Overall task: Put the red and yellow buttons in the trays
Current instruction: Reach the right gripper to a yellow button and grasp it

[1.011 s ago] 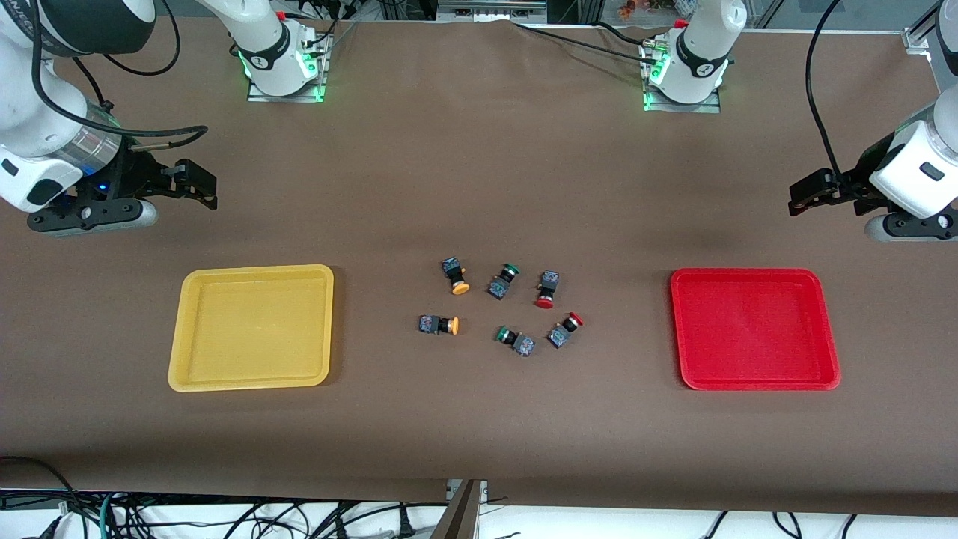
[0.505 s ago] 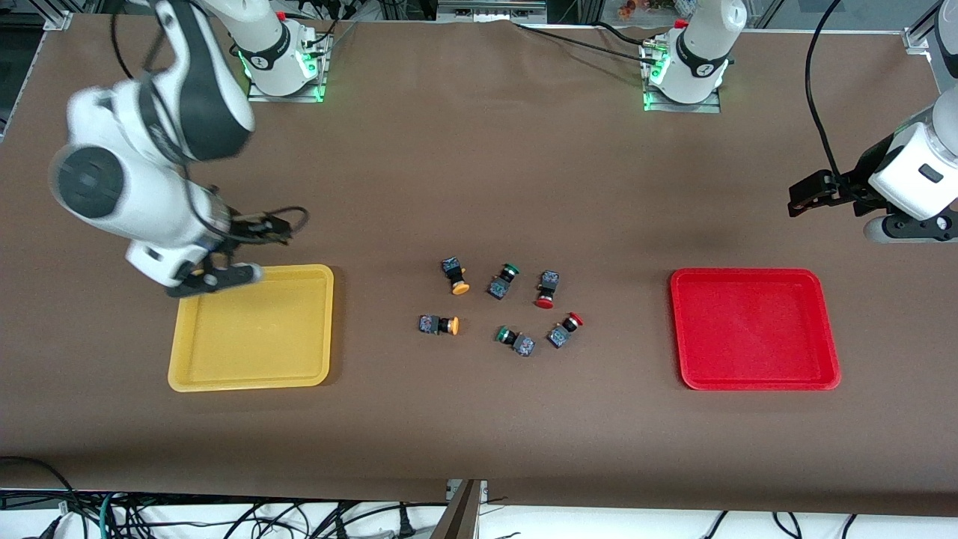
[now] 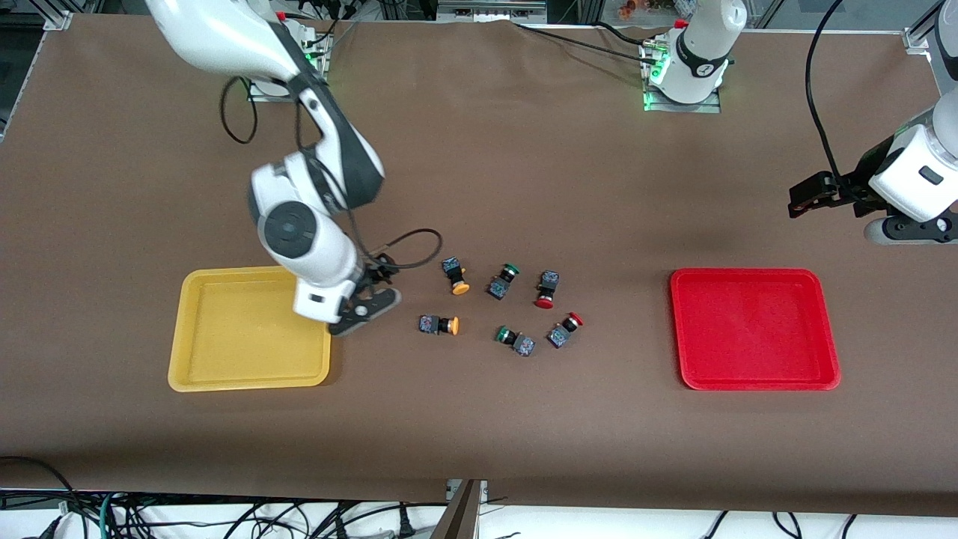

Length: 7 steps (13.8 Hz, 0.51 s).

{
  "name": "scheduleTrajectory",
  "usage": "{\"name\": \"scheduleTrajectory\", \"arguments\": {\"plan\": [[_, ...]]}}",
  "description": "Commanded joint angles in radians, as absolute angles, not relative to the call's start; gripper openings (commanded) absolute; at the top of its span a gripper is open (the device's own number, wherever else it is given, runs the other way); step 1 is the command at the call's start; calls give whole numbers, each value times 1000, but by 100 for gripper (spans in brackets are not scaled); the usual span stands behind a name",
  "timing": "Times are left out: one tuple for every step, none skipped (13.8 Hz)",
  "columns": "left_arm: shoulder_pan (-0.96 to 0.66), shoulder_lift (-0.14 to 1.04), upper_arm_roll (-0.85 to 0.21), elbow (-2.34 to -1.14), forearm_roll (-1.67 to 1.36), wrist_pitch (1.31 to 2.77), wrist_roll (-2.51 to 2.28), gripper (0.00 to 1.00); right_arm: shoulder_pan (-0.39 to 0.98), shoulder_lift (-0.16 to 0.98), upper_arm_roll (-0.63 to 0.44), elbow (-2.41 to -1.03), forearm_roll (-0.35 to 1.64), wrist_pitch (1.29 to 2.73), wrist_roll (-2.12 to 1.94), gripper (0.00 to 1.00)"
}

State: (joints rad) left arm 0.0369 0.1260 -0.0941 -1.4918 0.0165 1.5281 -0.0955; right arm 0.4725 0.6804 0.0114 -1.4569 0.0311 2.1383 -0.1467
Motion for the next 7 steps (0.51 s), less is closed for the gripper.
{"name": "scheduleTrajectory", "arguments": {"plan": [[40,140,-92,-1462,-8,1514,-90,100,527,770,3,-1390,34,2202,-198,100],[40,140,-92,-1462,-8,1514,-89,100,557,797,2,-1385,29,2259,-199,100],[40,140,-92,-1462,-8,1514,-89,100,574,817,0,-1384,19,2311,-207,100],[40,140,-92,-1462,-8,1514,-89,100,574,836,-2,-1378,8,2347,-228,100],[40,140,-92,-1462,-8,1514,-89,100,572,850,-2,-1365,6,2365,-263,100],[40,140,-92,-1462,-9,1514,-89,100,571,860,-2,-1355,6,2368,-296,100],[40,140,-92,-1462,-9,1514,-89,100,571,870,-2,-1341,6,2368,-320,100]]}}
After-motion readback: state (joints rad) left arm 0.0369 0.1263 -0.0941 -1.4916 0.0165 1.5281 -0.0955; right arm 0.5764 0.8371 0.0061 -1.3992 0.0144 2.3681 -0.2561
